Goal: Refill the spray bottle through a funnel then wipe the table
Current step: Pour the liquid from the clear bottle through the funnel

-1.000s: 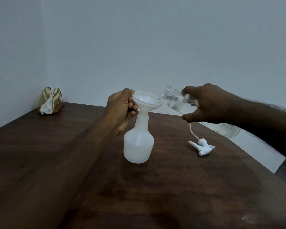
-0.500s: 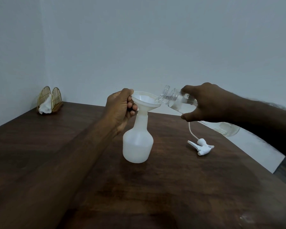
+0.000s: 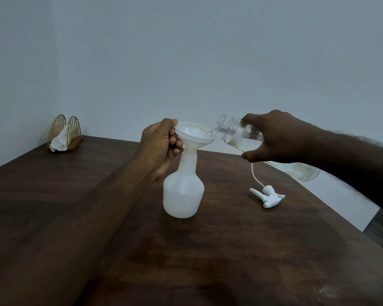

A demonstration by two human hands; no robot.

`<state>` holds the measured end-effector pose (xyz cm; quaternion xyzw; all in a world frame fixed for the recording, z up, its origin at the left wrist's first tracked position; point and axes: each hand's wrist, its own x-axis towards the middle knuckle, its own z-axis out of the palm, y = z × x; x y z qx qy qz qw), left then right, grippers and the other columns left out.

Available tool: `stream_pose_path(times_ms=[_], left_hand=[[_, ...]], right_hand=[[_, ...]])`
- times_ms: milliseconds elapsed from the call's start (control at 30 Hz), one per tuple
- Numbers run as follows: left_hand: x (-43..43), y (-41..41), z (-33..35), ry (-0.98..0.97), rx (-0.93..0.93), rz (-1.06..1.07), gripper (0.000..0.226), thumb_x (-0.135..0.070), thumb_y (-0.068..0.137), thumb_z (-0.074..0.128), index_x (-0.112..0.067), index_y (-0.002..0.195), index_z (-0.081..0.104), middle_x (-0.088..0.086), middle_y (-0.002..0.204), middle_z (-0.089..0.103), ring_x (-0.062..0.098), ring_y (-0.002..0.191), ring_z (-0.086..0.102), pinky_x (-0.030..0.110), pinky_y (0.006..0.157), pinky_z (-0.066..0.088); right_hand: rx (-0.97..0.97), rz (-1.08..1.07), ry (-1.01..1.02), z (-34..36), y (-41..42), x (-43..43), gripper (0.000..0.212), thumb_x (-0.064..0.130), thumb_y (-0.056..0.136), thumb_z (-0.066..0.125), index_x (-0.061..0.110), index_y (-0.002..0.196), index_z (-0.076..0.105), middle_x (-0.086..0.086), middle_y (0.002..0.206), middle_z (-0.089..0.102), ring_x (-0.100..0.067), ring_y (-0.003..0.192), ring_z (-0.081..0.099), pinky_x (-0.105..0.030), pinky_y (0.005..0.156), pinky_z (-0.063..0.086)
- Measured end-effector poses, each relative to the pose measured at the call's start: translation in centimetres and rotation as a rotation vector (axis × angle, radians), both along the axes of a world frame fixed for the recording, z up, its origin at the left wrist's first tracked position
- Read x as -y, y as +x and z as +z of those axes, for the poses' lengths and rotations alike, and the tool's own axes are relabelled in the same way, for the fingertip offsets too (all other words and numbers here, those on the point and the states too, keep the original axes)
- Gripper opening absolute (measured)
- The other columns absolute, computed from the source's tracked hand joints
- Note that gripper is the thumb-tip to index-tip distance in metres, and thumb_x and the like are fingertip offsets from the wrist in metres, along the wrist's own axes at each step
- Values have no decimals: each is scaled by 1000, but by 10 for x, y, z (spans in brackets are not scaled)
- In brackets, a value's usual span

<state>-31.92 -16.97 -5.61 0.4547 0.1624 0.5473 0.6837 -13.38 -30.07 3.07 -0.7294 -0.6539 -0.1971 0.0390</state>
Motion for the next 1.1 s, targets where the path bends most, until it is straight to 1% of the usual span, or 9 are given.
stream_pose_path(times_ms=[500,833,1100], left_hand=[[2,0,0,-5,20,-4,36,-17,93,52,-15,59,40,-2,44,37,10,40,42,19,39,35],[1,-1,0,0,18,-14,36,-18,93,53,-15,59,41,-1,45,38,10,40,42,19,41,36],[2,0,0,-13,26,2,37,-17,93,53,-15,58,42,-2,44,37,10,39,42,18,39,35]], right_hand=[[33,-2,-11,2,-1,-1,71,48,72,77,25,133,47,-7,109,66,-29,90,58,-40,80,53],[63,-4,-13,5,-1,-1,72,47,73,76,24,134,47,-8,107,66,-27,85,55,-40,79,52],[63,-1,-15,5,-2,-1,72,47,73,77,25,135,47,-7,106,65,-26,86,54,-39,81,52]])
